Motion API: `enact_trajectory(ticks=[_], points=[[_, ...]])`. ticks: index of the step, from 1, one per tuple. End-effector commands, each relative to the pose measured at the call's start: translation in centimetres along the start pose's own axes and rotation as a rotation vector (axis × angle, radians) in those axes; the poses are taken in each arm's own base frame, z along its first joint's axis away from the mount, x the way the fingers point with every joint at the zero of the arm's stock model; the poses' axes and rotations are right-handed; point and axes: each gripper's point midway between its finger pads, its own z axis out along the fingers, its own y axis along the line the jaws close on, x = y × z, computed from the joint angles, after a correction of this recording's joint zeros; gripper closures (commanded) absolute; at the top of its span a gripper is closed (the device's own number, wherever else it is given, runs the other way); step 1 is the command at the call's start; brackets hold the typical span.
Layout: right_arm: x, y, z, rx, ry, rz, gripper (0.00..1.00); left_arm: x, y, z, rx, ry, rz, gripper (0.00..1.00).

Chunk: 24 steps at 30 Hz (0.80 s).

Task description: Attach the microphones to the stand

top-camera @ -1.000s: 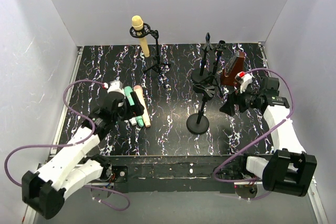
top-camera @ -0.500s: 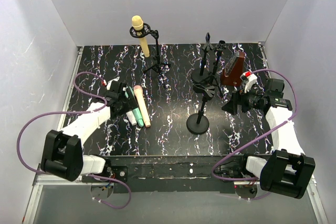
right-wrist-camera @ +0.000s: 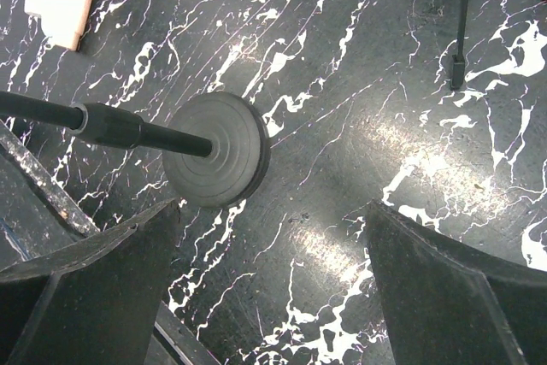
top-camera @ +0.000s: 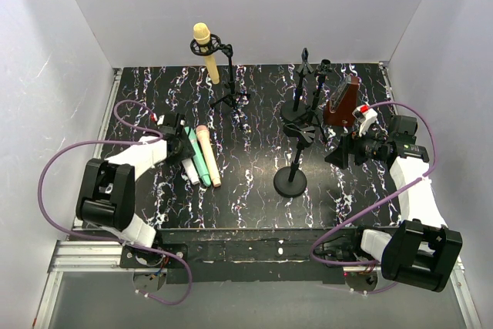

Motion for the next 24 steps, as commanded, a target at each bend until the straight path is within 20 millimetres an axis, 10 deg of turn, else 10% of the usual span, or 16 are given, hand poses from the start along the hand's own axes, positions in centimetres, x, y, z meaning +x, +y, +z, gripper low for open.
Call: enact_trajectory(ticks=[1, 8, 15, 24], points=[[-0.7, 0.3, -0.3, -0.015, -0.024, -0.026, 0.05, -1.7, -0.4, 0.5, 0.010, -0.041, -0.010, 0.53], [-0.7, 0.2, -0.3, -0.017, -0.024, -0.022, 0.05, -0.9, 0.6, 1.7, -0.016, -0.011, -0.018, 0.56], [-0.6, 0.2, -0.3, -0.019, -0.025, -0.019, 0.05, -1.1, 1.5, 1.0, -0.024, -0.044, -0.040, 0.94], [-0.7, 0.3, -0.5, -0.029, -0.034, -0.017, 0.05, -4.9, 1.7, -6.4, 0.062, -0.254, -0.051, 1.00]])
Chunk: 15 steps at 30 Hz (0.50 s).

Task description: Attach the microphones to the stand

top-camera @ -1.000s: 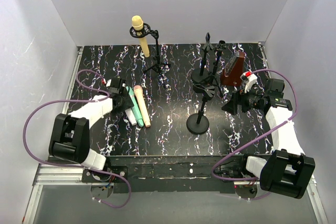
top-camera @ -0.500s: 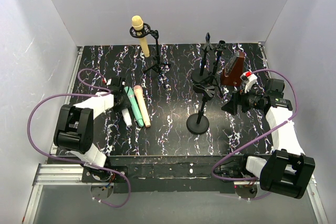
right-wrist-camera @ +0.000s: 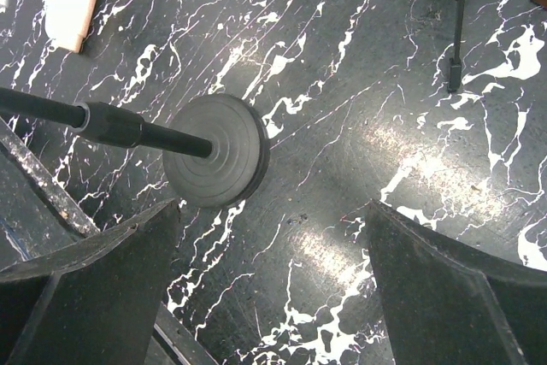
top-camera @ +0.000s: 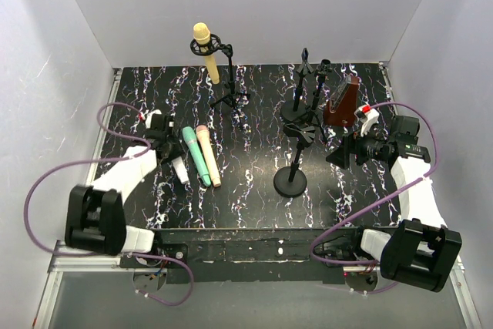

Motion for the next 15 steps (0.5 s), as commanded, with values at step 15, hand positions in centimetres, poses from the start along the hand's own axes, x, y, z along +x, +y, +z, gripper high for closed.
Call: enact_trajectory(ticks=[15], points=[[-4.4, 1.7, -4.1, 0.034, -0.125, -0.123, 0.05, -9.1, -7.6, -26.7, 0.818, -0.623, 0.124, 1.00]])
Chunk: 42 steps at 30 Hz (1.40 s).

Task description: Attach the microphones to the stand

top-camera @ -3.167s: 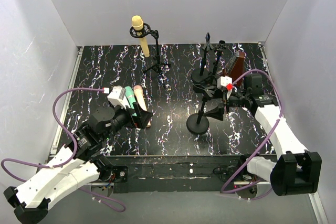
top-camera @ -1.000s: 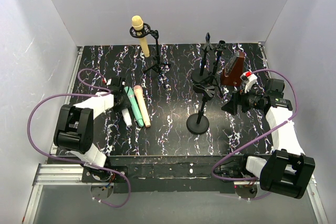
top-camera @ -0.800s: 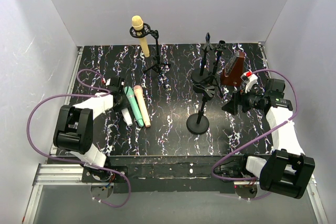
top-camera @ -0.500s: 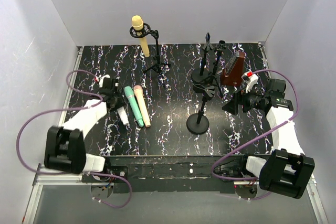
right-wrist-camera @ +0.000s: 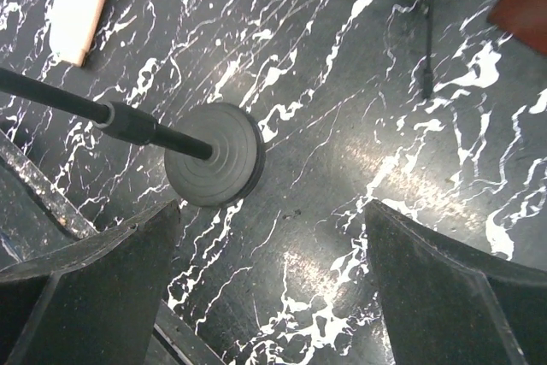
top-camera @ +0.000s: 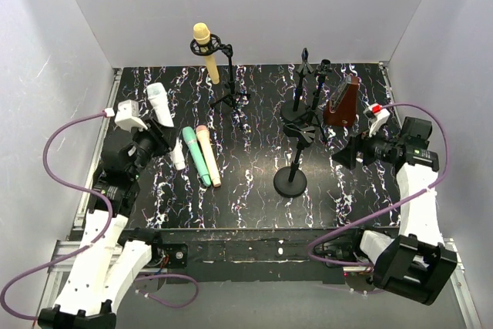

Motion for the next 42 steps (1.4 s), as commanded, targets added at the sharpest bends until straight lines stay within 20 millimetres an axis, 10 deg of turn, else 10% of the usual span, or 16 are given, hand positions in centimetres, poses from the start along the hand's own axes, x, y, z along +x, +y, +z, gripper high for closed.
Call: enact_trajectory(ticks=[1, 13, 21, 31, 42], points=[[-4.2, 1.4, -2.6, 0.014, -0.080, -0.117, 0.05, -5.1, -7.3, -2.4, 0.328, -0.100, 0.059, 1.00], [-13.5, 6.6, -9.0, 0.020, -0.165, -0.319, 0.03, -11.6, -18.0, -6.3, 0.757, -0.145, 0.118, 1.00], [-17.5, 12.0, -10.8, -0.178, -0.267, -0.378, 0.02, -9.1, -26.4, -5.8, 0.884, -0.105, 0.205, 1.00], [-17.4, 18.5, -8.7, -0.466, -0.187, -0.408, 0.02, -8.8, -36.2, -2.5, 0.982, -0.152, 0.166, 1.00], [-20.9, 21.7, -7.7, -0.679, -0.203, -0.269, 0.06, -9.7, -40.2, -3.3, 1.047, -0.221, 0.020, 1.00]])
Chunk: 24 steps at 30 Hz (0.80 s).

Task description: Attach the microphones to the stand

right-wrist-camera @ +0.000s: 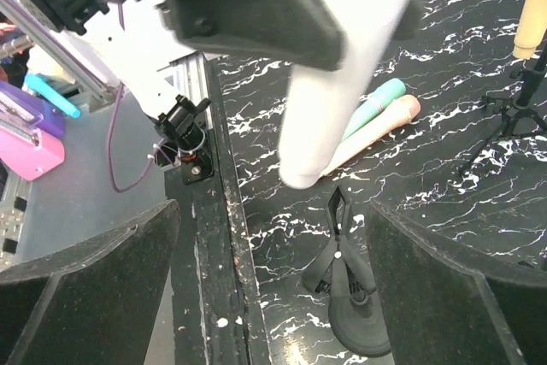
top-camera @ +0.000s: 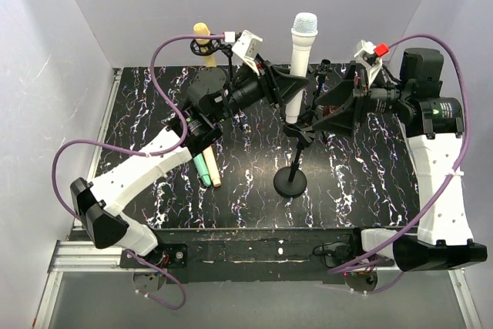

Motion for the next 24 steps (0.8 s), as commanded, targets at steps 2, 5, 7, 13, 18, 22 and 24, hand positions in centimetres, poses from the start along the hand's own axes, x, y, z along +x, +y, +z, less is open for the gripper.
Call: enact_trajectory(ticks=[2, 5, 7, 13, 18, 22, 24], points=[[-3.2, -1.0, 0.6, 0.013, -0.057, 0.069, 0.07, -5.7, -3.8, 0.4, 0.063, -0.183, -0.014, 1.00], [-3.6, -2.1, 0.9, 0.042, -0.066, 0.109, 0.09, -5.2, -4.2, 1.2, 0.069, -0.178, -0.021, 1.00], [-3.8, -1.9, 1.2, 0.013, -0.068, 0.142, 0.10, -4.9, -4.2, 1.8, 0.069, -0.178, -0.024, 1.00], [-3.7, -1.3, 2.0, -0.056, -0.072, 0.173, 0.19, -3.8, -4.3, 3.0, 0.069, -0.177, -0.035, 1.00], [-3.1, -1.4, 2.4, -0.096, -0.072, 0.214, 0.44, -3.7, -4.7, 3.5, 0.077, -0.186, -0.050, 1.00], [-2.4, -1.3, 2.5, -0.108, -0.076, 0.214, 0.83, -3.8, -4.7, 3.2, 0.074, -0.193, -0.069, 1.00], [-2.1, -1.2, 2.4, -0.106, -0.078, 0.204, 0.92, -4.3, -4.9, 2.7, 0.079, -0.207, -0.080, 1.00]])
